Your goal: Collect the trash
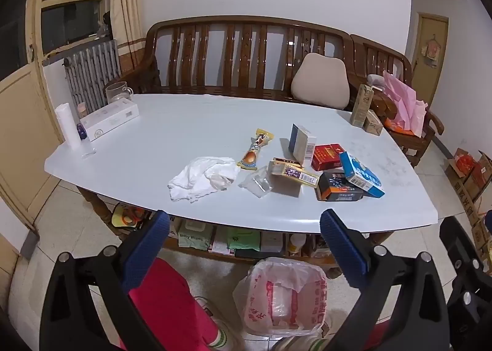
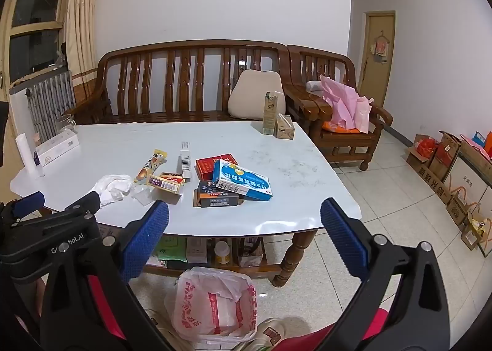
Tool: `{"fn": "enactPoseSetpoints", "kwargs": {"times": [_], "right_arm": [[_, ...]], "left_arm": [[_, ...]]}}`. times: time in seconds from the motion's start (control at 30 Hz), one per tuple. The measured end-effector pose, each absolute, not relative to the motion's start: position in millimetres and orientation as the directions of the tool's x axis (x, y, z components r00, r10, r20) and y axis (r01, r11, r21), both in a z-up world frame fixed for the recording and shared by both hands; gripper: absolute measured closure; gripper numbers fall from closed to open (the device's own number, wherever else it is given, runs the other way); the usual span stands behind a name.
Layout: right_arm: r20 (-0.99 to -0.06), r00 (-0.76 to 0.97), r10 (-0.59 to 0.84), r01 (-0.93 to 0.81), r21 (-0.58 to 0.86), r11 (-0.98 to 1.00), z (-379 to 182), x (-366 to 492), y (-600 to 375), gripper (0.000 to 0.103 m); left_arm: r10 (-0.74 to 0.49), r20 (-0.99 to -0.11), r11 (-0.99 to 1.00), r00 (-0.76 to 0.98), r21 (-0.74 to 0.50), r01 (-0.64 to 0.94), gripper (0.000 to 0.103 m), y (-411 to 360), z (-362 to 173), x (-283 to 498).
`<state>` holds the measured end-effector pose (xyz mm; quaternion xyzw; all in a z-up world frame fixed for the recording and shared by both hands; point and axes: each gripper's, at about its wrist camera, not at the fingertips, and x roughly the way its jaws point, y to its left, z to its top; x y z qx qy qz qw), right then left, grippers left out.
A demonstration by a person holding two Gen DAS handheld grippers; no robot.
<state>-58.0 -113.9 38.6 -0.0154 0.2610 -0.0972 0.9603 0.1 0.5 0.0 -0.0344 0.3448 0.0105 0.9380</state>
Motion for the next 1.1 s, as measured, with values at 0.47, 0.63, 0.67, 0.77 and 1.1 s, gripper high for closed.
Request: {"fn": "enactPoseSetpoints", "kwargs": {"times": [0.47,0.63,0.67,0.77,1.1], "right_arm": [[-0.502,0.842,-0.196,0.178,-0.083,0.98,40.0,-57.2,-113.7,0.006],[-0.502,0.843,-0.194,0.177,-0.082,0.981,40.9,-57.2,-113.8,0.006],[-0.501,0.843,-0.194,0.177,-0.083,0.981,41.0,-57.2,-113.5,0.006],[-0.502,0.843,-0.193,0.176,-0.082,0.981,40.9,-57.0,-113.1,0.006],[-0.503,0.843,-0.191,0.172,-0.085,0.981,38.8,-56.4,-113.3,0.006]], "left_arm": [[0.016,-0.651,0.999,0.758,-0.023,-0.041,0.007,3.3,4.3,4.1],[0.018,-0.651,1.0,0.759,-0.003,-0.027,0.007,-3.9,-3.5,0.7],[0.02,-0.651,1.0,0.759,0.001,-0.025,0.007,-4.8,-3.3,0.6],[0.023,-0.646,1.0,0.763,0.006,-0.026,0.007,-5.8,-1.7,-0.1],[0.028,-0.645,1.0,0.763,0.01,-0.028,0.007,-5.7,-0.8,-0.7]]}}
